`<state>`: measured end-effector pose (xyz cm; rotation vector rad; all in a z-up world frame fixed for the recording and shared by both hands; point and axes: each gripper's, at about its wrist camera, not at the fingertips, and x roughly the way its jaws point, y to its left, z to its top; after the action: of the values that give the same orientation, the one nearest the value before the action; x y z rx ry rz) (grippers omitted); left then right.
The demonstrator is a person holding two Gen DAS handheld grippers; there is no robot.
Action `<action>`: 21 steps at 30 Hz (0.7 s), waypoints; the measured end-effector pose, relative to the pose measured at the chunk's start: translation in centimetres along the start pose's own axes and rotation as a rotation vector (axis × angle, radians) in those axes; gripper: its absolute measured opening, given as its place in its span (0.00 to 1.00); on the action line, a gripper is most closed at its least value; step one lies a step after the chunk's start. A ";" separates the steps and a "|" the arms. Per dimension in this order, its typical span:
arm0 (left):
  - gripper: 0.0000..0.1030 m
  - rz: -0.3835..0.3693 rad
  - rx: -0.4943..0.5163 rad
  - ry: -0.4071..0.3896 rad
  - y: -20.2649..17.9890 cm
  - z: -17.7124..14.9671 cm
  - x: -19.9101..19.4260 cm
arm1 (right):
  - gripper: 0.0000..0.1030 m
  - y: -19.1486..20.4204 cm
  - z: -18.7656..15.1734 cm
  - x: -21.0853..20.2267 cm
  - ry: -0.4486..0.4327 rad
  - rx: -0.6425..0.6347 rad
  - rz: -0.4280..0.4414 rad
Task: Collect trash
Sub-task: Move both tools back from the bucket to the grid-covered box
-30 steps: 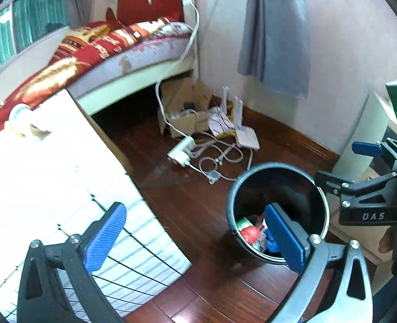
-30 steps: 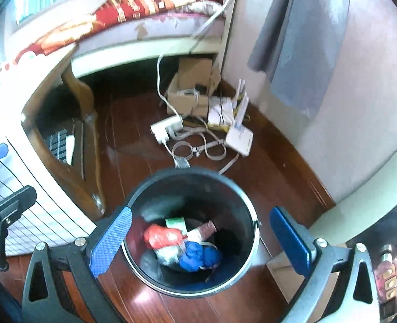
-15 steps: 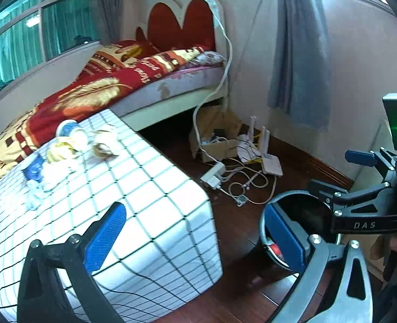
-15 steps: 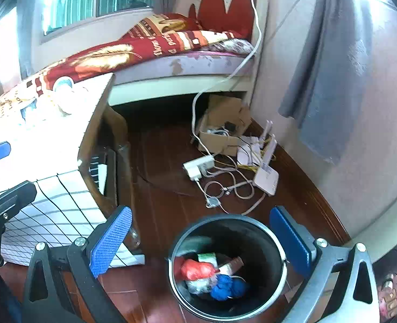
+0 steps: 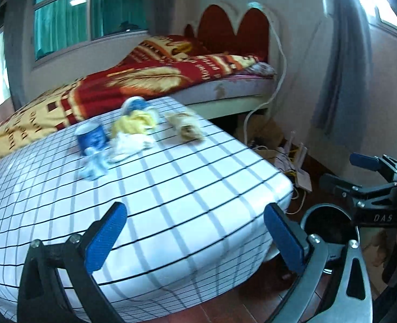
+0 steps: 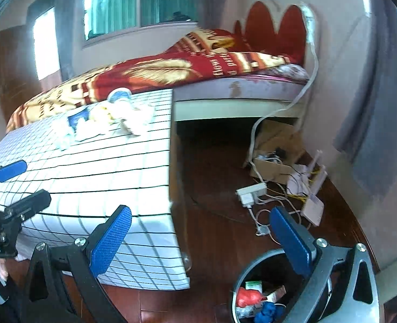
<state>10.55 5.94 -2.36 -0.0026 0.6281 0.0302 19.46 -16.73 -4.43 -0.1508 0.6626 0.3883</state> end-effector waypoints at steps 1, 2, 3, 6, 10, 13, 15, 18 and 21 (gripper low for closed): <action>0.95 0.010 -0.007 0.003 0.7 -0.1 -0.1 | 1.00 0.5 0.4 0.2 0.006 0.008 0.010; 0.93 0.018 -0.020 0.006 1.8 -0.2 -0.2 | 1.00 0.8 0.7 0.2 -0.003 0.016 0.017; 0.92 0.023 -0.031 0.011 2.7 -0.3 -0.2 | 1.00 1.3 1.1 0.1 -0.022 0.024 0.021; 0.90 0.056 -0.061 0.016 5.3 -0.4 -0.3 | 1.00 2.6 2.2 0.2 -0.044 0.023 0.041; 0.86 0.088 -0.097 0.021 8.5 -0.1 0.0 | 1.00 5.1 3.3 1.1 -0.057 -0.012 0.075; 0.79 0.097 -0.129 0.025 10.5 0.5 0.7 | 0.96 7.3 4.5 2.1 -0.061 -0.069 0.096; 0.78 0.103 -0.144 0.025 11.6 0.9 1.4 | 0.92 8.0 5.3 2.7 -0.059 -0.084 0.107; 0.77 0.115 -0.152 0.045 12.8 1.6 3.2 | 0.89 8.7 7.0 4.6 -0.043 -0.089 0.122; 0.76 0.116 -0.175 0.063 14.0 2.1 4.9 | 0.87 9.8 8.5 7.0 -0.009 -0.115 0.123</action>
<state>15.40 20.08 -3.44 -0.1368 0.6865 0.1977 25.43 -3.41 -2.28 -0.2180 0.6426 0.5458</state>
